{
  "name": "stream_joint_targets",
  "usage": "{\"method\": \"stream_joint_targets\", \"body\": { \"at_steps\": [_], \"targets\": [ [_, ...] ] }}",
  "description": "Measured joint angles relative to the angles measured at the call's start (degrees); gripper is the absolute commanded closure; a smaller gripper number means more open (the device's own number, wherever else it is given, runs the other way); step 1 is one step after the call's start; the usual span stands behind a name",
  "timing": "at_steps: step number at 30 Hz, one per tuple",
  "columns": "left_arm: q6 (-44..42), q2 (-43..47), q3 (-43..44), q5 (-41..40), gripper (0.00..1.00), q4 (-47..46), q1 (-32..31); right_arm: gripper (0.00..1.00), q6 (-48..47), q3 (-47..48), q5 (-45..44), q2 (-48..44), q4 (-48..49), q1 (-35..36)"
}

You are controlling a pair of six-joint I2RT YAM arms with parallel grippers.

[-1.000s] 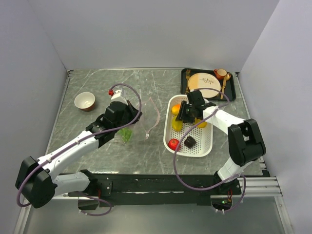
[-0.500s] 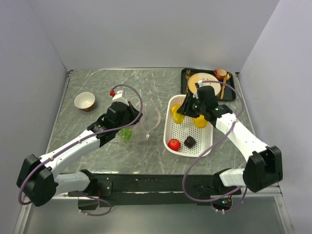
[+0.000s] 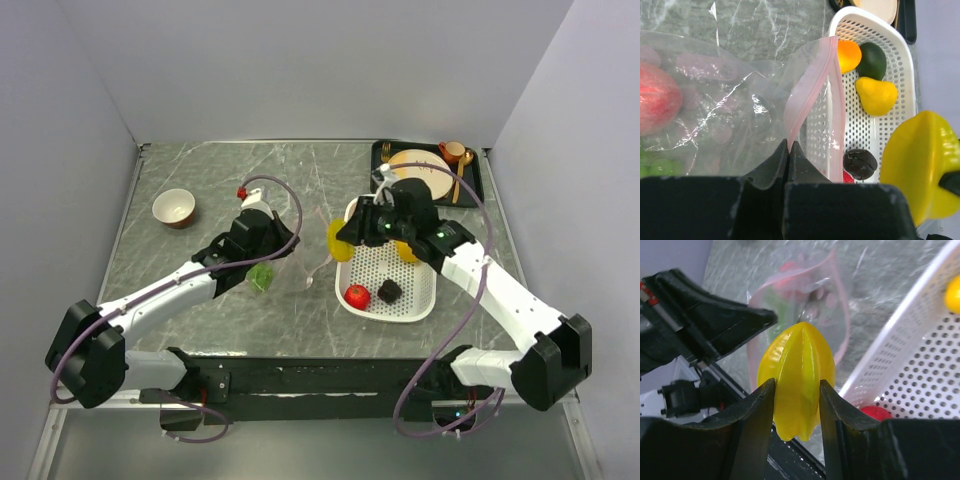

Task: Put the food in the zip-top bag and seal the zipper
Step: Place the fake fruit in the zipper food storage bag.

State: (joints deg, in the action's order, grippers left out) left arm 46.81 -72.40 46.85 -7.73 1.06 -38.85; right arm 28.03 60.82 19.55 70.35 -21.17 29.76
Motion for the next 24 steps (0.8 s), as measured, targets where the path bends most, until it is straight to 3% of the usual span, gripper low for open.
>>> {"method": "stream_joint_targets", "body": {
  "at_steps": [14,17,19,21,24],
  "targets": [
    [0.0,-0.7,0.1,1.2,0.99,-0.7,-0.4,0.65,1.2,1.2,0.4,11.3,4.5,2.5],
    [0.0,-0.7,0.1,1.5,0.99,-0.7,-0.4,0.6,2.1,1.8,0.5,13.2,5.5,2.5],
    [0.0,-0.7,0.1,1.5,0.99,-0.7,-0.4,0.63,2.4,2.5,0.4,14.2,6.2,2.5],
    [0.0,-0.7,0.1,1.5,0.99,-0.7,-0.5,0.47,2.6,3.1,0.0,14.7,6.5,2.5],
    [0.0,-0.7,0.4,1.6,0.99,-0.6,-0.5,0.38,2.8,4.8,-0.5,15.6,6.6,2.5]
  ]
}}
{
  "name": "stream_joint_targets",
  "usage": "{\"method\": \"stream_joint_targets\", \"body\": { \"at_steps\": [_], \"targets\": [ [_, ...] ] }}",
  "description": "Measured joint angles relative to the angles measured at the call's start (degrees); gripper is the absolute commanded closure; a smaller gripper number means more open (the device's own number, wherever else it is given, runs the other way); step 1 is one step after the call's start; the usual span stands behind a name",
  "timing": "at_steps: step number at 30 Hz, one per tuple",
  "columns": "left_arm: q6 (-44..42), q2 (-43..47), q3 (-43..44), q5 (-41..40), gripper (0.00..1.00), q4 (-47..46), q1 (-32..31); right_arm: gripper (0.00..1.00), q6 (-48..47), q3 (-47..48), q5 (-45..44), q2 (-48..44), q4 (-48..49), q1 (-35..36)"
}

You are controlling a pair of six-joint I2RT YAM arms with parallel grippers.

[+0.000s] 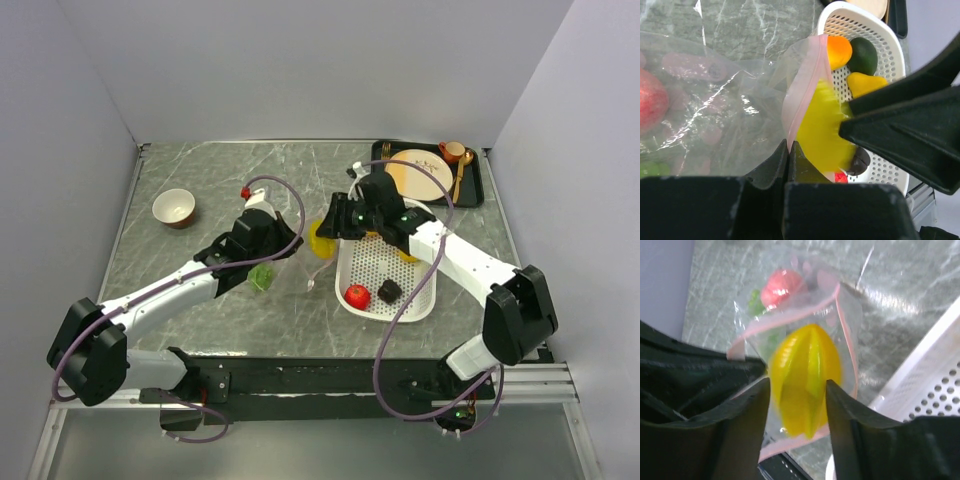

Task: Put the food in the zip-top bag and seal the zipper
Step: Place the fake fruit in the zipper food storage bag.

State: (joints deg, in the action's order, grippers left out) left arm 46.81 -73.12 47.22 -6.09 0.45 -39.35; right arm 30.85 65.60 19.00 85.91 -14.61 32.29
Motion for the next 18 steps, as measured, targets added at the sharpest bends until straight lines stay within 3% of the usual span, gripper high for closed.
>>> {"method": "stream_joint_targets", "body": {
  "at_steps": [2,8,11,14,18],
  "targets": [
    [0.0,0.0,0.4,0.2,0.99,0.0,0.0,0.32,0.0,1.9,-0.4,1.2,0.0,0.0],
    [-0.1,0.1,2.6,0.2,0.98,1.2,-0.1,0.3,-0.3,6.2,-3.0,3.5,-1.7,0.0],
    [-0.8,0.2,5.5,-1.1,0.95,3.0,-0.1,0.25,-1.0,8.7,-5.0,3.5,-4.1,-0.3],
    [-1.9,0.2,9.4,-3.7,0.95,6.0,-0.1,0.14,-1.9,15.1,-7.5,4.0,-8.9,-2.0],
    [-3.2,-0.7,15.0,-6.4,0.99,9.7,0.0,0.14,-2.3,25.9,-10.6,6.7,-13.3,-7.6]
  ]
}}
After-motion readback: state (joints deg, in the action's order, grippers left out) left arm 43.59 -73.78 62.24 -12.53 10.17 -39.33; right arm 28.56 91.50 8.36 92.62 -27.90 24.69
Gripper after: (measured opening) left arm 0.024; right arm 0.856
